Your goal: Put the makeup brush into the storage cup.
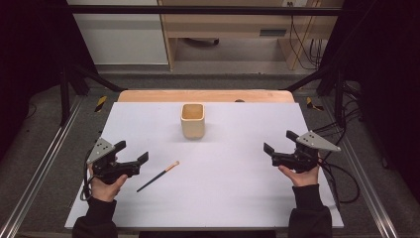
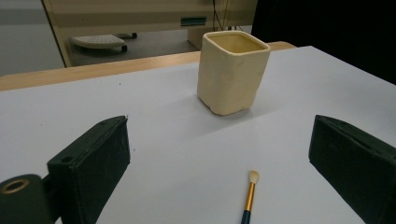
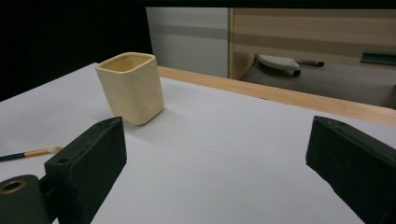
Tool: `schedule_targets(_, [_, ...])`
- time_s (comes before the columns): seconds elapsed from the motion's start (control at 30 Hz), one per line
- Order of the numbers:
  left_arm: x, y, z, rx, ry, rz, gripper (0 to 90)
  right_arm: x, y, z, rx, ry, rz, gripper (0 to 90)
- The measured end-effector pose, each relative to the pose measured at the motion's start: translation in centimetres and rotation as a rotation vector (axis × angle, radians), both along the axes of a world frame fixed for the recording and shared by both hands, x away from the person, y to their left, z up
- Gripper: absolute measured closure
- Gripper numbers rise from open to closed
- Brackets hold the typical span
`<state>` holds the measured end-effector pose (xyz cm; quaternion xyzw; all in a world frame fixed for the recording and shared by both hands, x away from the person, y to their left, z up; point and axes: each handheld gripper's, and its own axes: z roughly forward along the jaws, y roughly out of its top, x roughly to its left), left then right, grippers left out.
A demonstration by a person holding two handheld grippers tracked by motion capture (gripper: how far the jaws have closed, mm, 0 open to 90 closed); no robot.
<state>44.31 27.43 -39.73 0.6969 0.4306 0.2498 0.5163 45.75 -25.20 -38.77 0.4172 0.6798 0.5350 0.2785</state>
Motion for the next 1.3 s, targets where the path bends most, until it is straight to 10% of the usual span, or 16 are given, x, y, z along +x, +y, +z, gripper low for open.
schedule_targets(0.53, [0.2, -0.1, -0.5, 0.034, 0.045, -0.046, 6.0, -0.3, 0.1, -0.5, -0.028, 0.029, -0.01, 5.8])
schedule_targets(1.3, [0.8, -1.4, -2.0, 0.211, 0.18, -0.189, 7.9, -0.6, 1.6, -0.4, -0.081, 0.044, 0.0, 6.5])
